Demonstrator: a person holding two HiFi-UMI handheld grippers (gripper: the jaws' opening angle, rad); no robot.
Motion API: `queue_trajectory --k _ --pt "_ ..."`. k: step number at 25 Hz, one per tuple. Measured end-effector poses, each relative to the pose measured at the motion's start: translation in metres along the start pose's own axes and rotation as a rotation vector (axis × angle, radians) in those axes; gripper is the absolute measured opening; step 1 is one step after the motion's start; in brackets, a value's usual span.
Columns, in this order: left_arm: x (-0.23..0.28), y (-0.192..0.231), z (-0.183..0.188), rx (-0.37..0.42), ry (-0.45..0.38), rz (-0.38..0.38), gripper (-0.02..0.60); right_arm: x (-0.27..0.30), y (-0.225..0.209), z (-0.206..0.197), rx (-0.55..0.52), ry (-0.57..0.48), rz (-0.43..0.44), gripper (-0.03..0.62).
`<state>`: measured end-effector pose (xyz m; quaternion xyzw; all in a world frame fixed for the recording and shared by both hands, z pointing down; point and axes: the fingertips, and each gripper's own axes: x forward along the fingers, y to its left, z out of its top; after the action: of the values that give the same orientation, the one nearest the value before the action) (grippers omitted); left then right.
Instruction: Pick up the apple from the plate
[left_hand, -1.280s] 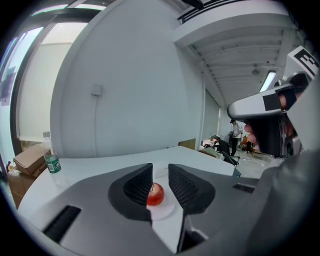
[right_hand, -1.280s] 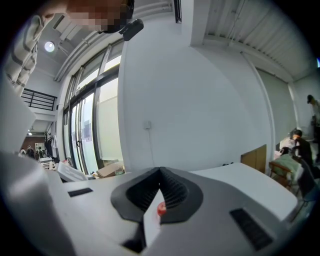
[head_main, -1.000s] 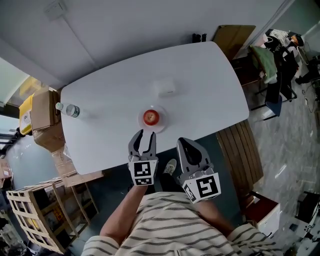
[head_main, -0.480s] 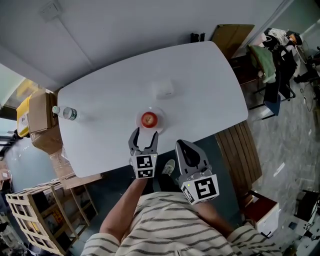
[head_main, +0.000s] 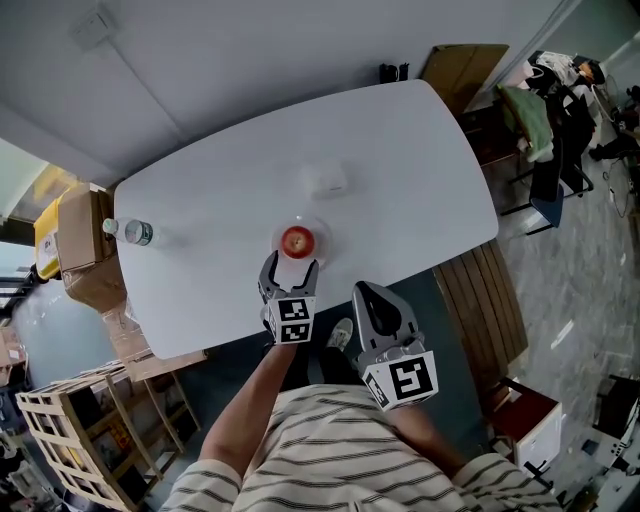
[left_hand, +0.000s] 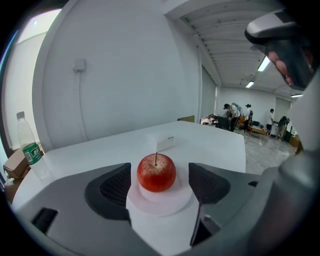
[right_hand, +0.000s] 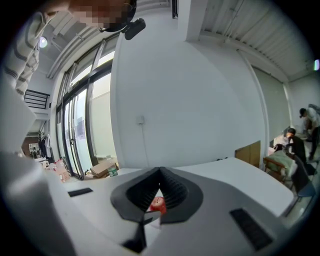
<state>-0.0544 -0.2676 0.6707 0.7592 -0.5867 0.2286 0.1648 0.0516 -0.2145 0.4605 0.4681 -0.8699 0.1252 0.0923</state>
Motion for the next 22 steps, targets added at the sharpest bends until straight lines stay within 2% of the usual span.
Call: queue_trajectory --k 5,12,22 --pt "0.015 0.001 -0.013 0.007 0.029 -0.012 0.368 -0.003 -0.004 0.000 0.005 -0.001 -0.014 0.014" --pt "0.027 0.007 -0.024 -0.012 0.059 -0.015 0.368 -0.003 -0.009 -0.003 0.020 -0.001 -0.025 0.014" --pt "0.040 0.006 -0.028 0.015 0.074 -0.043 0.367 -0.006 -0.011 -0.010 0.024 0.015 -0.043 0.014"
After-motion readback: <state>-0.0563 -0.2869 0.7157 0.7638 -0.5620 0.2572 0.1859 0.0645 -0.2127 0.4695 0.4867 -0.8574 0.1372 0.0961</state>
